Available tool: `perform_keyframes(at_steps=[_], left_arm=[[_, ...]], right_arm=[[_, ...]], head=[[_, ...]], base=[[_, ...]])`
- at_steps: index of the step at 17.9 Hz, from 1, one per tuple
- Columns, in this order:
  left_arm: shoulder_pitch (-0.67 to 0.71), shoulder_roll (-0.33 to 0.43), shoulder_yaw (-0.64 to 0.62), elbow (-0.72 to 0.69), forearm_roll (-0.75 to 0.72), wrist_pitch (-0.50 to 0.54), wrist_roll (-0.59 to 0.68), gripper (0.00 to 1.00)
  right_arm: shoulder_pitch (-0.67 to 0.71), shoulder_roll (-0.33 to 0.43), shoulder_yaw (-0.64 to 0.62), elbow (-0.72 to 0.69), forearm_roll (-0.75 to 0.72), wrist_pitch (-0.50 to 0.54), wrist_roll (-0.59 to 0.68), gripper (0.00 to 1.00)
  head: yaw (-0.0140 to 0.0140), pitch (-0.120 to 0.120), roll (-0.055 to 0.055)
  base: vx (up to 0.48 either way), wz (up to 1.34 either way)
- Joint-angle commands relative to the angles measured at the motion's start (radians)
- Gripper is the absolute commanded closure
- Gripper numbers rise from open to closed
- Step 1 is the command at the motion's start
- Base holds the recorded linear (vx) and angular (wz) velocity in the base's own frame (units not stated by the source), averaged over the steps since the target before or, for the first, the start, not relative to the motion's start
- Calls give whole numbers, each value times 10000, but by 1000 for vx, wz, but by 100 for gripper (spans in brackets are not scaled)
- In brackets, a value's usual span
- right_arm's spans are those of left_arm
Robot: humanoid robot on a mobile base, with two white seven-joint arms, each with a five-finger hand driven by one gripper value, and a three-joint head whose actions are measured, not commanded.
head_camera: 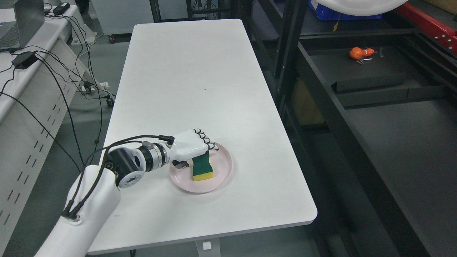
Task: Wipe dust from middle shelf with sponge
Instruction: 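Close the left hand around the sponge on the plate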
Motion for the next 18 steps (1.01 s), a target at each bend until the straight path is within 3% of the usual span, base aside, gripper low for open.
perform_keyframes(at_steps=[1, 13, 16, 18], left_arm=[[2, -385, -663, 232, 935, -84, -8, 15], [370, -93, -603, 339, 890, -7, -54, 20], [371, -78, -405, 324, 1104, -38, -69, 37], [401, -63, -206, 324, 1730, -69, -85, 54]], right_arm=[[-14, -175, 0, -175, 0, 723, 8, 0], [1, -175, 0, -175, 0, 723, 8, 0], [1, -175, 0, -175, 0, 723, 8, 0], [1, -175, 0, -175, 0, 723, 8, 0]], head=[[0, 0, 0], [0, 0, 0], [0, 0, 0], [0, 0, 0]], base=[[0, 0], [0, 0], [0, 0], [0, 0]])
